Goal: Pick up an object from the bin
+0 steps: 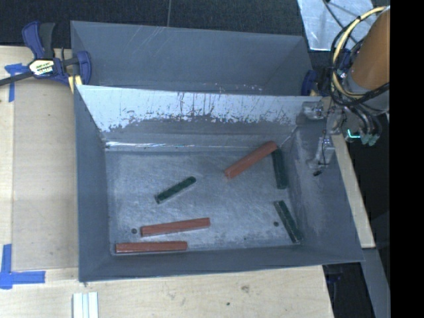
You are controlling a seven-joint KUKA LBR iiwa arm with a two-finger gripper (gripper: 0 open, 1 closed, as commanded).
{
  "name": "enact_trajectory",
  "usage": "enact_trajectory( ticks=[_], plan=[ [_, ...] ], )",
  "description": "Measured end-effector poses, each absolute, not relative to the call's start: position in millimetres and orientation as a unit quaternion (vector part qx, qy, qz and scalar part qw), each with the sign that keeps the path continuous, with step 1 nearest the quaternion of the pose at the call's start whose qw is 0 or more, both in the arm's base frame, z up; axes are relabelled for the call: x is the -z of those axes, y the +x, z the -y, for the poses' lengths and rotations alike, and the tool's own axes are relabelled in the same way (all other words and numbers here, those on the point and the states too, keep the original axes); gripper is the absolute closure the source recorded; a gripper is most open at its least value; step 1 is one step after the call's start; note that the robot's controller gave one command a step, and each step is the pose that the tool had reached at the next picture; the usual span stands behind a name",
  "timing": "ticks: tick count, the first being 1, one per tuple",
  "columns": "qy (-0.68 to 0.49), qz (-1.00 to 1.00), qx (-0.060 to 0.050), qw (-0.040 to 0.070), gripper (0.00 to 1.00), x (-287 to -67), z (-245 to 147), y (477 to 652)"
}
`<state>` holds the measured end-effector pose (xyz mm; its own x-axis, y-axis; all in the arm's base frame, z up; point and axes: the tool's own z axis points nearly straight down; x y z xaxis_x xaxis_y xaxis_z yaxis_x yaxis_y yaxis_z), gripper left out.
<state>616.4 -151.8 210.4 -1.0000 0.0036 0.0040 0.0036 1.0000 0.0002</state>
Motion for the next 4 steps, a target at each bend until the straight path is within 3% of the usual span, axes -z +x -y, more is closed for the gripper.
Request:
enact_trajectory(
  ticks=[1,2,3,4],
  plan=[
    [0.054,0.999,0.0,-0.001,0.0,-83.6,95.0,627.0],
    [0.122,0.993,0.0,0.002,0.0,-70.3,71.2,627.4],
    [0.123,0.992,0.0,0.0,1.0,-71.0,70.5,628.3],
    [0.127,0.992,-0.001,-0.006,1.0,-159.1,54.3,623.0]
  ],
)
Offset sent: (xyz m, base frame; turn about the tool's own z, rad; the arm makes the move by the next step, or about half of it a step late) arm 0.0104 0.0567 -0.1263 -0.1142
